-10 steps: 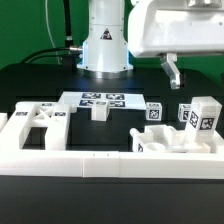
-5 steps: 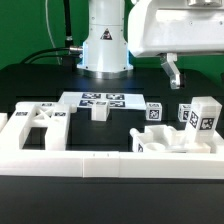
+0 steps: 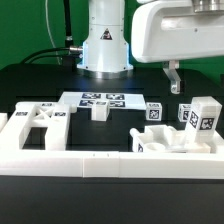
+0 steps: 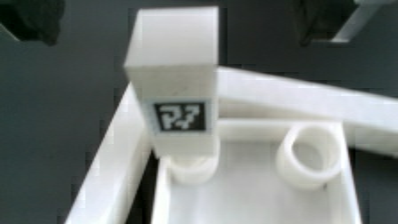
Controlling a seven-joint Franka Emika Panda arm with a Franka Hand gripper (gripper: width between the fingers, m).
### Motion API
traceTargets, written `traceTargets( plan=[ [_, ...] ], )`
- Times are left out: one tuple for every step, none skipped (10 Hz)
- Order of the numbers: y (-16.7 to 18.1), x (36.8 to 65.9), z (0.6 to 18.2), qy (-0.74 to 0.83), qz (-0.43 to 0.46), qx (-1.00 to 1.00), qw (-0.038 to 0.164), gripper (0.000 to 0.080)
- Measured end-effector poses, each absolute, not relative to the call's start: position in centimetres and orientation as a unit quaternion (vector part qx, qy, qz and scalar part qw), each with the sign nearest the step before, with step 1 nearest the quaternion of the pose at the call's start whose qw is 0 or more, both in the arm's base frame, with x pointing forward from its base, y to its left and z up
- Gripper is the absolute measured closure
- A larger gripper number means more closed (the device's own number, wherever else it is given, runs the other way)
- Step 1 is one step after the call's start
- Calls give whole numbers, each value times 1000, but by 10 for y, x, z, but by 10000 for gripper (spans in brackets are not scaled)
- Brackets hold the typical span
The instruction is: Assemble chair
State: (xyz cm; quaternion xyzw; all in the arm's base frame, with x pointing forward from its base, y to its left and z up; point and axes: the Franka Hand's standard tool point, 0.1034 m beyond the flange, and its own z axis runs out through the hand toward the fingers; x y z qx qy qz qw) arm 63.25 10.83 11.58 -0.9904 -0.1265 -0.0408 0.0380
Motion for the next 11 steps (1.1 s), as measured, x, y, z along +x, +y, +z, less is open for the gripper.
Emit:
traceTargets(
  plan=[
    [110,631,115,-128,-14,-991,40,151],
    [111,625,112,-129,29,-990,44,151],
    [112,625,107,-130,58,-989,46,151],
    [110,628,103,-129,67,-988,46,151],
    [109,629,99,-129,68,-988,46,151],
    [109,628,96,-128,69,-988,46,151],
    [109,628,94,-128,71,-988,46,151],
    [109,628,90,-128,70,-988,46,151],
    [109,628,88,-129,67,-988,46,151],
    [109,628,88,-130,67,-988,46,151],
    [109,628,88,-132,67,-988,46,273]
  ],
)
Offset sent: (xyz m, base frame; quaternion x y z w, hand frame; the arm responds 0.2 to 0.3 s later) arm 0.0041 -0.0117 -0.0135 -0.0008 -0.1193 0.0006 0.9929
